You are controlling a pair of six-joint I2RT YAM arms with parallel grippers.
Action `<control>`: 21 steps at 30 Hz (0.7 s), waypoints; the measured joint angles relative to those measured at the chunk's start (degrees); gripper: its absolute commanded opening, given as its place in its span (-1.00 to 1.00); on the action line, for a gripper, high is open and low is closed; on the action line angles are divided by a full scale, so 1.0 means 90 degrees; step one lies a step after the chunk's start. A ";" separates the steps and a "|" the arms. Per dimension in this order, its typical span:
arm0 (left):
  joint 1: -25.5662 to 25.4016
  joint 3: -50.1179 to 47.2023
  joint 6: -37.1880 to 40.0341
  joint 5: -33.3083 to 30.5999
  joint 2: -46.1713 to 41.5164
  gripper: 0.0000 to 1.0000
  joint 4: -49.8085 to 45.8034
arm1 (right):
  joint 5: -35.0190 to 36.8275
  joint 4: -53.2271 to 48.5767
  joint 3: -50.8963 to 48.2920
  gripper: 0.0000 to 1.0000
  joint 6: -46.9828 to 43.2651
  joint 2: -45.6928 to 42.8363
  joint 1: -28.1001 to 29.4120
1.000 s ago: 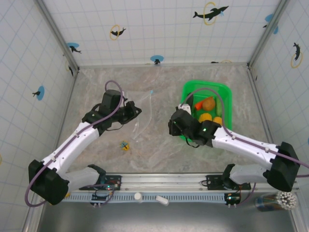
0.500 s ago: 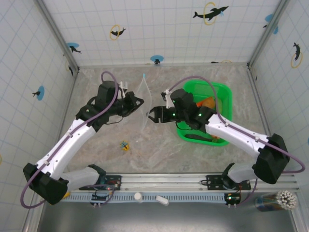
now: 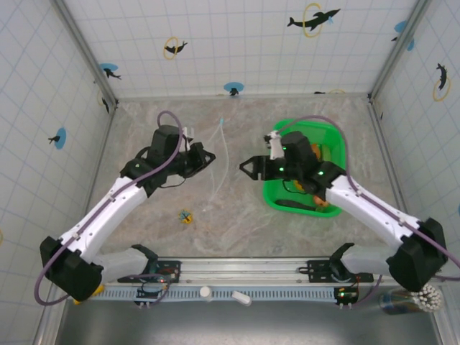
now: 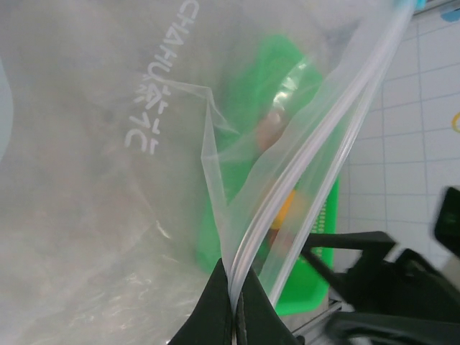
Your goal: Place the food in the zip-top bag and seal the zipper
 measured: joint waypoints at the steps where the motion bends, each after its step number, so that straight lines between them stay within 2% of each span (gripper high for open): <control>1: 0.0024 -0.0102 -0.0002 0.0058 0.0143 -1.00 0.0121 | -0.0046 -0.0073 -0.0061 0.52 -0.0041 -0.0180 -0.0257; 4: 0.0044 -0.0316 -0.0029 0.0255 0.0549 -1.00 0.0532 | 0.0100 -0.0430 -0.0039 0.50 -0.0255 -0.0406 -0.0680; 7: 0.0046 -0.0551 -0.0141 0.0488 0.0738 -1.00 0.1039 | 0.0699 -0.0984 0.0044 0.47 -0.0520 -0.0408 -0.0753; 12: 0.0046 -0.0821 -0.0345 0.0789 0.0760 -1.00 0.1741 | 0.1817 -0.1770 0.0041 0.79 -0.0600 -0.0219 -0.1185; 13: 0.0046 -0.0852 -0.0372 0.0821 0.0760 -1.00 0.1858 | 0.2018 -0.1885 0.0027 0.97 -0.0590 -0.0124 -0.1348; 17: 0.0046 -0.1035 -0.0508 0.0916 0.0733 -1.00 0.2305 | 0.2892 -0.2251 -0.0112 1.00 -0.0355 0.0092 -0.1620; 21: 0.0046 -0.1251 -0.0578 0.0962 0.0724 -1.00 0.2620 | 0.2982 -0.2395 -0.0117 1.00 0.0112 0.0440 -0.2016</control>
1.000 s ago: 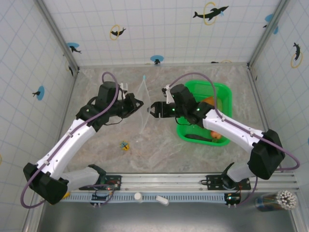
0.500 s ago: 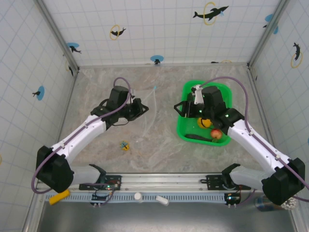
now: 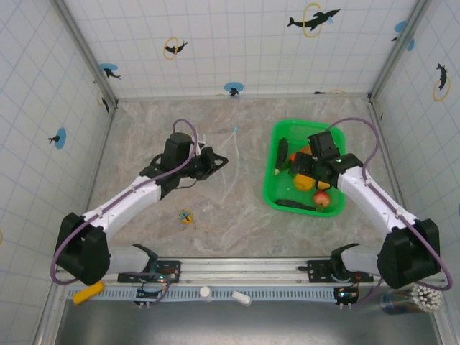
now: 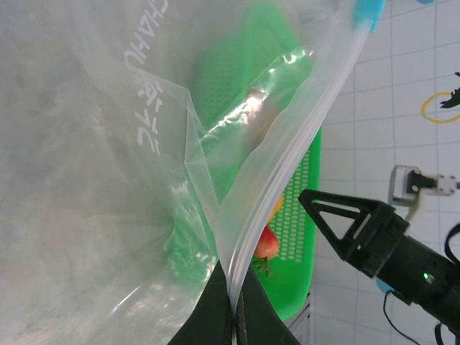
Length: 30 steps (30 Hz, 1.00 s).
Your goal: Place the food in the zip-top bag and seal the zipper
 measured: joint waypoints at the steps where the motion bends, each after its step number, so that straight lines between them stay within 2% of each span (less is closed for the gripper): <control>1: 0.0000 -0.0049 -0.0019 0.0002 -0.0002 -1.00 0.0046 | -0.0002 -0.0032 0.0000 1.00 0.0146 0.0124 -0.0100; 10: 0.0000 -0.0211 -0.0095 -0.0002 -0.0170 -1.00 0.0338 | -0.0328 -0.0046 0.0000 0.78 0.1035 0.0920 -0.0185; 14: 0.0000 -0.0333 -0.0095 -0.0002 -0.0243 -1.00 0.0413 | -0.0401 -0.0041 0.0000 0.76 0.1229 0.1273 -0.0187; 19: 0.0000 -0.0498 -0.0095 0.0000 -0.0243 -1.00 0.0481 | -0.0459 0.0015 0.0002 0.71 0.1299 0.1642 -0.0192; 25: 0.0000 -0.0508 -0.0090 0.0000 -0.0243 -1.00 0.0466 | -0.0454 0.0134 0.0002 0.46 0.1280 0.1982 -0.0202; 30: 0.0000 -0.0435 -0.0070 -0.0027 -0.0243 -1.00 0.0318 | -0.0325 0.0107 0.0136 0.44 0.1205 0.1821 -0.0182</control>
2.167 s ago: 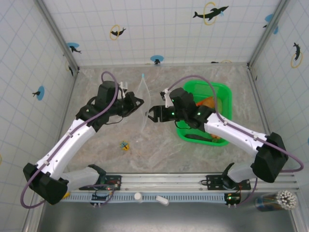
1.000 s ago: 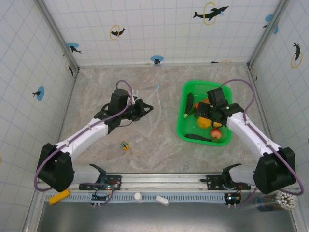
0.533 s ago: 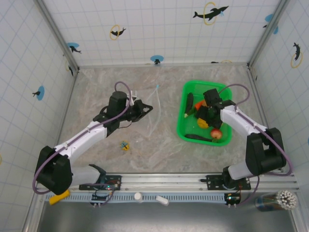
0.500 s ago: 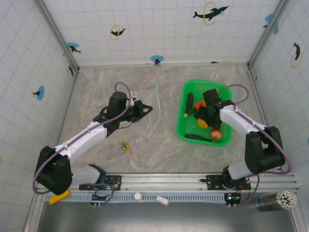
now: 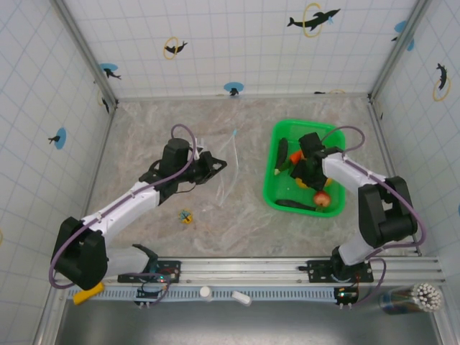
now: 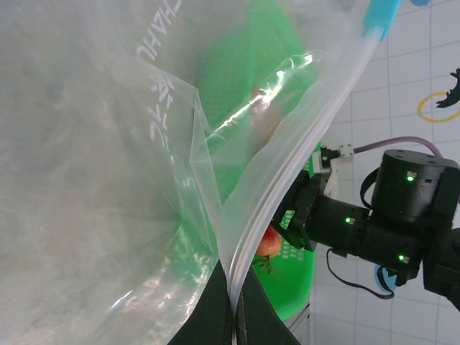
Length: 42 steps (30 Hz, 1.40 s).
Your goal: Place the food in the zip-top bag and seal the zipper
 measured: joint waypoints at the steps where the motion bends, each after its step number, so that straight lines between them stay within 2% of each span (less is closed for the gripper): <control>1: 0.0000 0.0022 0.0005 0.0000 0.0000 -1.00 -0.0049 | 0.0046 -0.0034 0.0032 0.44 -0.0034 -0.0131 0.0007; 3: 0.0000 0.0087 0.0049 0.0000 0.0000 -1.00 -0.0168 | 0.0129 -0.0097 0.0061 0.44 -0.0117 -0.0469 0.0044; 6: -0.0015 0.0236 0.0124 0.0002 0.0000 -1.00 -0.0308 | 0.0182 -0.0170 0.0061 0.31 -0.0369 -0.1195 0.0134; 10: -0.0051 0.0534 0.0151 0.0002 0.0000 -1.00 -0.0493 | 0.0126 -0.0143 0.0083 0.30 -0.0758 -0.2183 0.0410; 16: -0.0129 0.0952 0.0151 0.0002 0.0000 -1.00 -0.0612 | -0.0374 0.0364 0.0503 0.30 -0.1200 -0.2798 0.1605; 21: -0.0177 0.1027 0.0170 0.0002 0.0005 -1.00 -0.0692 | -0.1154 0.1627 0.0571 0.30 -0.1226 -0.2863 0.2579; 30: -0.0185 0.1481 0.0418 0.0007 0.0085 -1.00 -0.1103 | -0.2191 0.3818 0.0503 0.30 -0.0607 -0.2178 0.2773; 37: -0.0185 0.1676 0.0486 0.0124 0.0085 -1.00 -0.1195 | -0.2261 0.4427 0.0449 0.28 -0.0430 -0.1950 0.3041; 42: -0.0172 0.1945 0.0515 0.0117 0.0083 -1.00 -0.1413 | -0.1632 0.4252 0.0432 0.28 -0.0551 -0.1829 0.3031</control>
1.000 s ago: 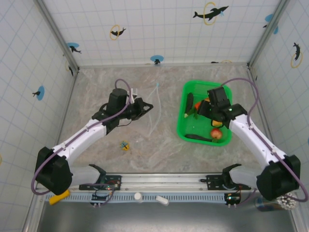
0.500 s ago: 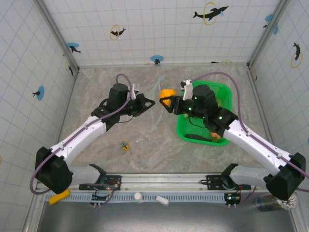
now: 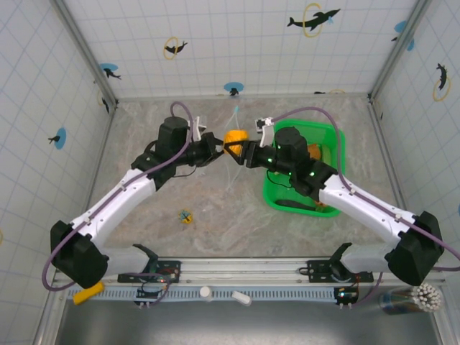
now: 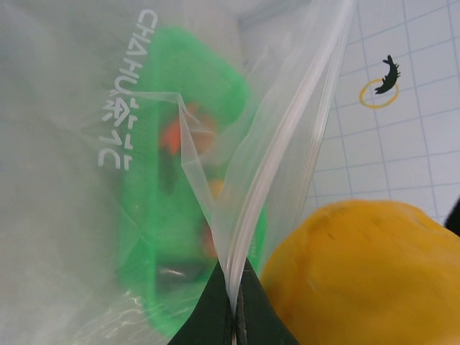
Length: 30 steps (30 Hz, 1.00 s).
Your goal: Place the food in the zip-top bag and seal the zipper
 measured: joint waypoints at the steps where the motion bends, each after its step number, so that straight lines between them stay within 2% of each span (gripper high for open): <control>1: 0.0000 0.0044 0.0022 -0.0010 0.0000 -1.00 -0.0068 | 0.0170 -0.0066 -0.0002 0.28 -0.0049 0.0000 -0.0002; 5: 0.0000 0.0199 0.0117 -0.0034 0.0000 -1.00 -0.0279 | 0.0801 -0.0508 -0.0002 0.30 -0.0279 0.0007 -0.0002; 12: -0.0012 0.0503 0.0141 0.0010 0.0000 -1.00 -0.0289 | 0.1887 -0.1751 0.0262 0.46 -0.0792 0.0483 0.0189; 14: -0.0012 0.0534 0.0148 0.0007 0.0000 -1.00 -0.0296 | 0.2152 -0.2035 0.0442 0.59 -0.0928 0.0631 0.0296; 15: -0.0012 0.0546 0.0158 0.0005 0.0000 -1.00 -0.0299 | 0.2246 -0.2142 0.0508 0.72 -0.0991 0.0663 0.0340; 18: -0.0012 0.0588 0.0168 0.0002 0.0000 -1.00 -0.0323 | 0.2407 -0.2346 0.0648 0.86 -0.1151 0.0665 0.0389; 25: -0.0012 0.0614 0.0304 -0.0029 0.0000 -1.00 -0.0413 | 0.2436 -0.2438 0.0721 0.90 -0.1311 0.0665 0.0389; 30: -0.0012 0.0610 0.0313 -0.0095 0.0000 -1.00 -0.0423 | 0.2140 -0.2426 0.0721 1.00 -0.1389 0.0665 0.0389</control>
